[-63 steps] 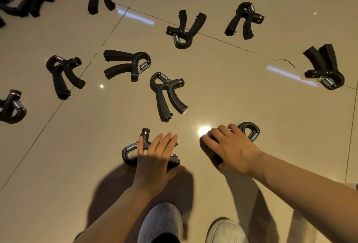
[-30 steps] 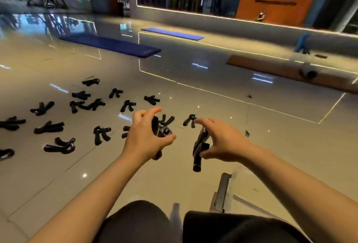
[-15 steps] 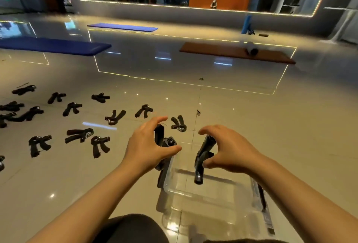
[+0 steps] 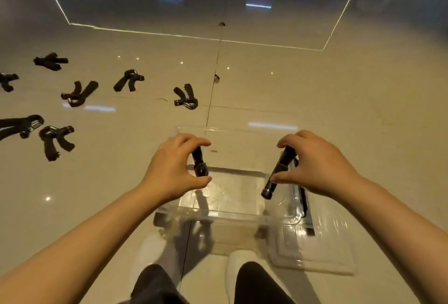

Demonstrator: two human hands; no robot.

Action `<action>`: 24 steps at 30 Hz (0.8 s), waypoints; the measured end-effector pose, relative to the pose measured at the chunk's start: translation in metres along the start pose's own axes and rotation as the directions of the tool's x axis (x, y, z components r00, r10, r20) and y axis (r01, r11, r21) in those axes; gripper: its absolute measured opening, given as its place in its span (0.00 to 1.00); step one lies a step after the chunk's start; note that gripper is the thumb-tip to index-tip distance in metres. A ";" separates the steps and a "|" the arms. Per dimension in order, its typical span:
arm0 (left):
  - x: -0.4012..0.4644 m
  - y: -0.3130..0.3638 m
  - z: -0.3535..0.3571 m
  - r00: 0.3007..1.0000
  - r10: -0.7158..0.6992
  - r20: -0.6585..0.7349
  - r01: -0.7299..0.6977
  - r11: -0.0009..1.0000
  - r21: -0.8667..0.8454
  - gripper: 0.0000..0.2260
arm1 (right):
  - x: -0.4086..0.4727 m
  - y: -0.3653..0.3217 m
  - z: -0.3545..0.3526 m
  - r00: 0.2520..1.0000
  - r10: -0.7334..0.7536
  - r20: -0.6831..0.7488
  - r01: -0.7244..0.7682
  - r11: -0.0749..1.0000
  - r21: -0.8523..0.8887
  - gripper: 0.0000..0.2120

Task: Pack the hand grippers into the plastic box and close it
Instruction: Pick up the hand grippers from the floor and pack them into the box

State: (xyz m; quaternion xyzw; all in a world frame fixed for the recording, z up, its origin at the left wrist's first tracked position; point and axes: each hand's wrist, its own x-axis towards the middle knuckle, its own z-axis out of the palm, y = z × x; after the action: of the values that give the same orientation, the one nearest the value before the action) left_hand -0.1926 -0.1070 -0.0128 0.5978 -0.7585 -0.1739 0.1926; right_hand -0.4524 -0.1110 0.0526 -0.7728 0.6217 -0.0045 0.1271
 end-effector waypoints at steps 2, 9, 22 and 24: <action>-0.005 -0.024 0.020 1.000 0.021 -0.004 -0.021 0.999 0.046 0.30 | 0.017 -0.001 0.028 1.000 0.007 0.030 -0.007 1.000 -0.004 0.33; -0.002 -0.069 0.068 0.999 0.034 -0.038 -0.031 0.996 0.086 0.29 | 0.060 0.006 0.104 0.999 0.039 0.010 -0.037 0.988 -0.152 0.30; -0.001 -0.073 0.072 0.997 0.056 0.043 -0.062 0.989 0.133 0.30 | 0.065 0.018 0.166 1.000 -0.011 0.016 0.017 0.902 -0.431 0.32; -0.001 -0.072 0.072 0.997 0.060 0.048 -0.066 0.988 0.142 0.30 | 0.064 0.010 0.163 0.994 0.028 0.105 0.027 0.870 -0.492 0.34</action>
State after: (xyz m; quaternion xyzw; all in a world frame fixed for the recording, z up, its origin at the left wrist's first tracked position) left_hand -0.1680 -0.1203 -0.1105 0.5820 -0.7915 -0.1256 0.1379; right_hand -0.4209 -0.1430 -0.1169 -0.7786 0.5948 0.1961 -0.0404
